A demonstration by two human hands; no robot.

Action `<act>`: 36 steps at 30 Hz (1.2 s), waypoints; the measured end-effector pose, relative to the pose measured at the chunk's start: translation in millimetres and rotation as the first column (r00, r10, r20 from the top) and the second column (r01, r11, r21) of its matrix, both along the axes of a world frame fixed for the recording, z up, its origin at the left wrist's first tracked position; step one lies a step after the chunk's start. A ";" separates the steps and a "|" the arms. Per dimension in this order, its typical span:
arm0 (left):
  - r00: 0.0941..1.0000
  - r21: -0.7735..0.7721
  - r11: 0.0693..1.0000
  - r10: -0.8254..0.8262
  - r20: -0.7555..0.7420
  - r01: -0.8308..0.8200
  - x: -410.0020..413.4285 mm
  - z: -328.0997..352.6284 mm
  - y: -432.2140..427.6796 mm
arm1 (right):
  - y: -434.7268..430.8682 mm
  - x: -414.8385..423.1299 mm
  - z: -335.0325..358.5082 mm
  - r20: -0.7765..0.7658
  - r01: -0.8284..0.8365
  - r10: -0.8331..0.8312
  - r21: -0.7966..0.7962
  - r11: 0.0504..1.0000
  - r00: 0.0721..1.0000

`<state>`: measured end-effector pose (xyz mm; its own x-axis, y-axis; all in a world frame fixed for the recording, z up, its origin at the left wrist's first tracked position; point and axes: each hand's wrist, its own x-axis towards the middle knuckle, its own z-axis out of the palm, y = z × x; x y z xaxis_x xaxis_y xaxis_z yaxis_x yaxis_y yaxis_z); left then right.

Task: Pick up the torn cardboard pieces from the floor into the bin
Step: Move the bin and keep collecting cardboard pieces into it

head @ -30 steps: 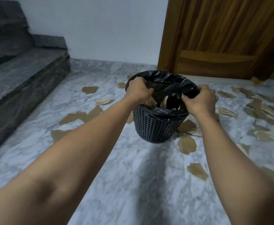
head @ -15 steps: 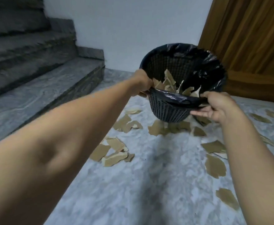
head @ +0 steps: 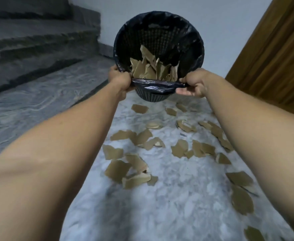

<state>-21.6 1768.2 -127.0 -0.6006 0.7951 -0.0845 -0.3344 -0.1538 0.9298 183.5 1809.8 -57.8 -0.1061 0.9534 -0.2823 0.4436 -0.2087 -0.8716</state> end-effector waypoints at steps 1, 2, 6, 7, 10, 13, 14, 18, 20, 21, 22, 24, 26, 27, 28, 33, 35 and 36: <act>0.999 -0.020 1.000 0.013 -0.033 -0.013 -8.6 -4.9 0.3 | 5.4 -7.1 -14.8 -0.014 -0.005 0.004 -0.014 1.000 1.000; 0.997 -0.037 0.999 0.030 -0.072 -0.033 -17.5 -9.3 -1.6 | 11.2 -14.0 -30.3 -0.040 -0.007 0.005 -0.038 0.999 0.999; 0.990 -0.123 0.989 0.065 -0.125 -0.080 -53.9 -47.0 -3.9 | 31.1 -44.3 -90.1 -0.115 -0.042 0.027 -0.135 0.990 0.993; 0.991 -0.151 0.985 0.063 -0.117 -0.080 -61.2 -59.7 -3.1 | 36.4 -51.0 -102.0 -0.113 -0.062 0.046 -0.144 0.988 0.993; 0.990 -0.223 0.970 0.074 -0.124 -0.100 -80.8 -91.7 6.0 | 56.3 -64.5 -127.7 -0.116 -0.115 0.096 -0.172 0.978 0.989; 0.986 -0.298 0.948 0.072 -0.150 -0.115 -91.6 -113.6 17.4 | 74.9 -71.2 -147.3 -0.150 -0.147 0.115 -0.223 0.964 0.982; 0.982 -0.318 0.941 0.061 -0.178 -0.116 -93.0 -118.8 21.3 | 80.4 -72.0 -153.1 -0.169 -0.160 0.122 -0.232 0.959 0.978; 0.978 -0.337 0.936 0.036 -0.207 -0.105 -89.2 -119.2 39.1 | 103.3 -80.2 -165.8 -0.283 -0.167 0.112 -0.179 0.969 0.952; 0.980 -0.341 0.935 0.029 -0.195 -0.095 -87.5 -115.8 49.1 | 109.5 -92.0 -167.3 -0.335 -0.181 0.120 -0.158 0.971 0.935; 0.982 -0.345 0.935 0.015 -0.190 -0.082 -86.5 -115.6 51.6 | 111.7 -98.6 -170.1 -0.364 -0.175 0.106 -0.160 0.972 0.925; 0.978 -0.352 0.933 0.000 -0.210 -0.075 -84.0 -116.6 52.6 | 113.7 -103.4 -174.4 -0.396 -0.156 0.078 -0.168 0.973 0.915; 0.957 -0.391 0.916 -0.026 -0.290 -0.094 -75.2 -121.3 48.6 | 114.3 -108.1 -181.9 -0.445 -0.115 0.030 -0.166 0.979 0.895; 0.914 -0.443 0.871 0.017 -0.404 -0.212 -58.8 -129.9 40.6 | 114.5 -103.0 -188.7 -0.483 -0.064 -0.030 -0.177 0.982 0.875; 0.881 -0.466 0.839 0.033 -0.472 -0.281 -49.7 -137.1 35.0 | 112.0 -99.9 -194.2 -0.493 -0.033 -0.070 -0.198 0.980 0.867; 0.829 -0.491 0.808 -0.004 -0.560 -0.327 -41.9 -149.1 28.9 | 108.1 -97.9 -204.4 -0.481 -0.001 -0.106 -0.217 0.976 0.870; 0.098 -0.901 0.319 -0.927 -0.361 -0.295 -1.6 -198.3 1.3 | 68.5 -74.5 -278.7 -0.044 -0.248 0.244 -0.197 0.949 0.969; 0.027 -0.927 0.217 -0.971 -0.237 -0.304 15.6 -194.1 -12.0 | 42.4 -53.6 -310.3 0.281 -0.512 0.537 -0.161 0.844 0.796; 0.008 -0.925 0.209 -0.975 -0.223 -0.318 19.6 -191.2 -18.3 | 30.0 -43.1 -327.0 0.410 -0.577 0.582 -0.152 0.803 0.702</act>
<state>-2.0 1750.0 -318.2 -0.3375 0.7451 -0.5752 0.9278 0.3665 -0.0697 140.4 1839.8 -384.8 -0.5064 0.7402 -0.4423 0.7959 0.2039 -0.5701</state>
